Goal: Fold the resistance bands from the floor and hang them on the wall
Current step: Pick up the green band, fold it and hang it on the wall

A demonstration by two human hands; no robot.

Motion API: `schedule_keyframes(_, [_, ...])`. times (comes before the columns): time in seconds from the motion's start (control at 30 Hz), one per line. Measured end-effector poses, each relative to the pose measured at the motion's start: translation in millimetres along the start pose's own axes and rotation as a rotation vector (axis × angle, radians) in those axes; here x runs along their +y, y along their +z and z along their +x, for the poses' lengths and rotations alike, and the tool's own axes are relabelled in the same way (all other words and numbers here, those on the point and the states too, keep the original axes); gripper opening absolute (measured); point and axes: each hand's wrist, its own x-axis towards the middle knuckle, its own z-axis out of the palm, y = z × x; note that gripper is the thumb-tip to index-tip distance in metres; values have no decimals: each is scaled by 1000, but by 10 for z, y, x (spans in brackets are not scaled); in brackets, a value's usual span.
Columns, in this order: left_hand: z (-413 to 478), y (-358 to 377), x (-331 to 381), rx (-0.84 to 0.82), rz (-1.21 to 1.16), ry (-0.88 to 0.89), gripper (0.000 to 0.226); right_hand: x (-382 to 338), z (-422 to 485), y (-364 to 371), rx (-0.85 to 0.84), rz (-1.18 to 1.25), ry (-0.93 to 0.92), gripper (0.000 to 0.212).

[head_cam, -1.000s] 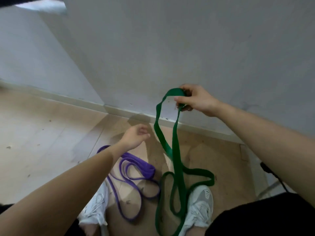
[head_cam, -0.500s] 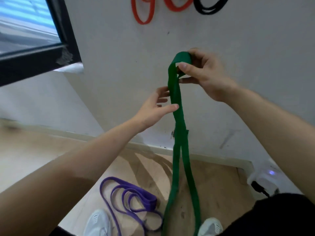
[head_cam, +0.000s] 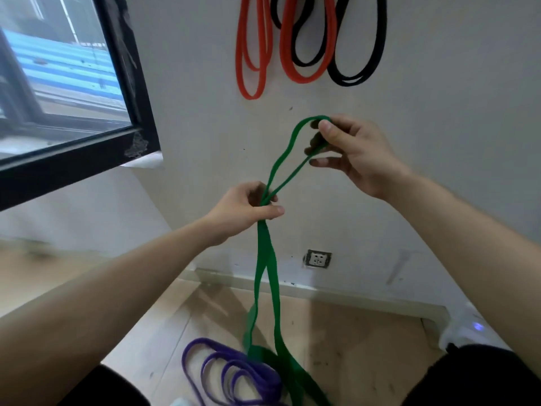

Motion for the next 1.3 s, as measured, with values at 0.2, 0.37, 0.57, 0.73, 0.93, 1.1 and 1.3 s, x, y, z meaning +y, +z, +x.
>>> schedule_keyframes(0.2, [8, -272, -271, -18, 10, -54, 58, 493, 47, -111, 82, 5, 189, 20])
schedule_keyframes(0.37, [-31, -288, -402, 95, -43, -81, 55, 1057, -35, 2, 56, 61, 401, 26])
schedule_keyframes(0.57, [96, -267, -258, 324, -211, -105, 31, 1643, -310, 472, -425, -49, 691, 78])
schedule_keyframes(0.73, [127, -291, -169, 504, -292, -147, 32, 1816, -416, 786, -528, -193, 652, 54])
schedule_keyframes(0.93, [135, -462, -111, 752, -382, -185, 33, 2006, -438, 938, -270, -451, 485, 28])
schedule_keyframes(1.1, [101, -683, -308, 894, -371, -255, 33, 2005, -317, 725, -163, -439, 387, 7])
schedule_keyframes(1.3, [-15, -834, -847, 614, -95, -442, 41, 1681, -176, 361, -306, -302, 512, 19])
